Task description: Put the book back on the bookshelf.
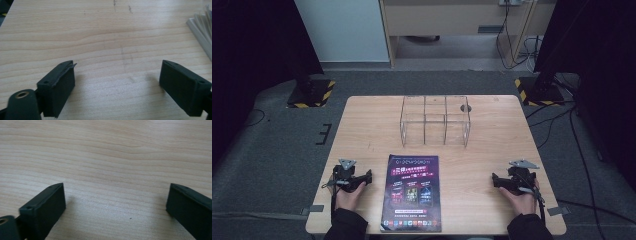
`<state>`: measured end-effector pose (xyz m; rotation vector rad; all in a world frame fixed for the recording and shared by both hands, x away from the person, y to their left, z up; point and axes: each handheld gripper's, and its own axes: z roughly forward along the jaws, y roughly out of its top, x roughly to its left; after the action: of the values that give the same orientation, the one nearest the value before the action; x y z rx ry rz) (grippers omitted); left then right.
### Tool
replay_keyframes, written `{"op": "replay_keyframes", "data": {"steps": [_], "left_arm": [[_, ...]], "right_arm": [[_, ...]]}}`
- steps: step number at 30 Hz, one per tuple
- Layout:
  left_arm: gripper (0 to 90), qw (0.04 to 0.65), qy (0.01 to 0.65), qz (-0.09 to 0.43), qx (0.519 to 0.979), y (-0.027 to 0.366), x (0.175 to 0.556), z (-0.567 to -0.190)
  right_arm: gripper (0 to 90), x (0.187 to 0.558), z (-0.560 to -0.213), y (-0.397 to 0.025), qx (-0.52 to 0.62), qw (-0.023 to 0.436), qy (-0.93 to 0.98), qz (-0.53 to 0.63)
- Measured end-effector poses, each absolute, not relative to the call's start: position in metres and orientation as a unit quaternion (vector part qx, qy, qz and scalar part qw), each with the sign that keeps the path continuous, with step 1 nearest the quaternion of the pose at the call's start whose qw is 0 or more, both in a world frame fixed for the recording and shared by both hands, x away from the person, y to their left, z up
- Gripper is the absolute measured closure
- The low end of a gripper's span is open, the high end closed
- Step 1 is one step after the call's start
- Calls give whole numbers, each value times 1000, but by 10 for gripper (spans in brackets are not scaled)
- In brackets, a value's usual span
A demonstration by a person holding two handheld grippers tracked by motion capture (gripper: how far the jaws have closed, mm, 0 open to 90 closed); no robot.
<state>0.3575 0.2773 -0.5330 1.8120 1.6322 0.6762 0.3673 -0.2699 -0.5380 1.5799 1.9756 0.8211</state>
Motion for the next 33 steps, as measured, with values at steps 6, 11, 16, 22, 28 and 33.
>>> {"op": "replay_keyframes", "data": {"steps": [6, 11, 16, 22, 28, 33], "left_arm": [[186, 326, 606, 257, 679, 273, 353, -523], [266, 363, 600, 241, 671, 265, 345, -512], [293, 378, 592, 227, 674, 258, 341, -507], [326, 388, 584, 214, 681, 246, 339, -504], [336, 393, 572, 196, 693, 234, 337, -505], [348, 390, 567, 184, 702, 225, 337, -509]], "right_arm": [[89, 362, -529, -270, 574, 232, 710, 335], [88, 357, -519, -265, 554, 242, 710, 361], [89, 356, -513, -262, 548, 247, 706, 375], [107, 353, -508, -253, 533, 252, 709, 387], [113, 351, -505, -241, 517, 250, 719, 391], [113, 350, -502, -233, 509, 246, 723, 397]]}}
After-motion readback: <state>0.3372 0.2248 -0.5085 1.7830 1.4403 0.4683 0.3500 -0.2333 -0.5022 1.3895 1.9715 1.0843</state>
